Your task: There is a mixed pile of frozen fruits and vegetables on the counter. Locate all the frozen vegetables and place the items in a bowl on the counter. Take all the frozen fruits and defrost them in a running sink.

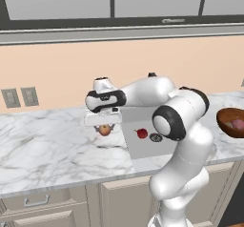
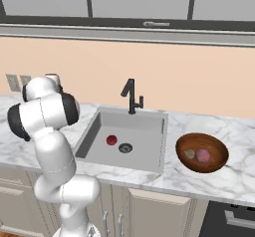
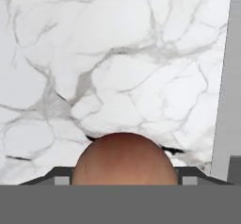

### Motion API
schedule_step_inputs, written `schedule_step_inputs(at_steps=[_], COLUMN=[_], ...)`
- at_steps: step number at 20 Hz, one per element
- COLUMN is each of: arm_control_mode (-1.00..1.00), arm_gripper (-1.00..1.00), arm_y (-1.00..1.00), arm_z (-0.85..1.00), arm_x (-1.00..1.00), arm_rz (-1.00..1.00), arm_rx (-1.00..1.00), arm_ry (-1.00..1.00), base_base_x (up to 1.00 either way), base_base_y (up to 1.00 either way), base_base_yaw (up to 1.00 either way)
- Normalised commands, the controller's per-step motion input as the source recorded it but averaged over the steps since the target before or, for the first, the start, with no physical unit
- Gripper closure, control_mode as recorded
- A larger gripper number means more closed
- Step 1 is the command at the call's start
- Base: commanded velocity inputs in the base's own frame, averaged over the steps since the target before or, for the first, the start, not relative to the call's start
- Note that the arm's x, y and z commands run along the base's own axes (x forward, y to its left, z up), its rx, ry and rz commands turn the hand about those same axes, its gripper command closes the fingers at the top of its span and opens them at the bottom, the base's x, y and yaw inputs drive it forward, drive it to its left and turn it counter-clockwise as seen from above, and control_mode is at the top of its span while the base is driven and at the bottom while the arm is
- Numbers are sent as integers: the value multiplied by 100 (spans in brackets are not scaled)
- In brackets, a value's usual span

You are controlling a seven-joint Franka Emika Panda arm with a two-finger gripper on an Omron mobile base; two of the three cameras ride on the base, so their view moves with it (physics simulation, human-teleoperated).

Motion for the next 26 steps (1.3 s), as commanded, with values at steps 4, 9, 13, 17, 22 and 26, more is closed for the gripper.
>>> schedule_step_inputs(at_steps=[4,9,13,17,22,26], arm_control_mode=[-100,-100,-100,-100,-100,-100], arm_gripper=[100,100,100,100,100,100], arm_y=[-43,-40,-37,-42,-41,-41], arm_z=[9,15,0,-5,1,0], arm_x=[5,7,6,3,8,9], arm_rz=[-9,-10,-12,-11,-11,-10], arm_rx=[-2,-1,0,0,-2,-4], arm_ry=[5,6,5,2,7,8], base_base_x=[0,0,0,0,0,0], base_base_y=[0,0,0,0,0,0], base_base_yaw=[0,0,0,0,0,0])
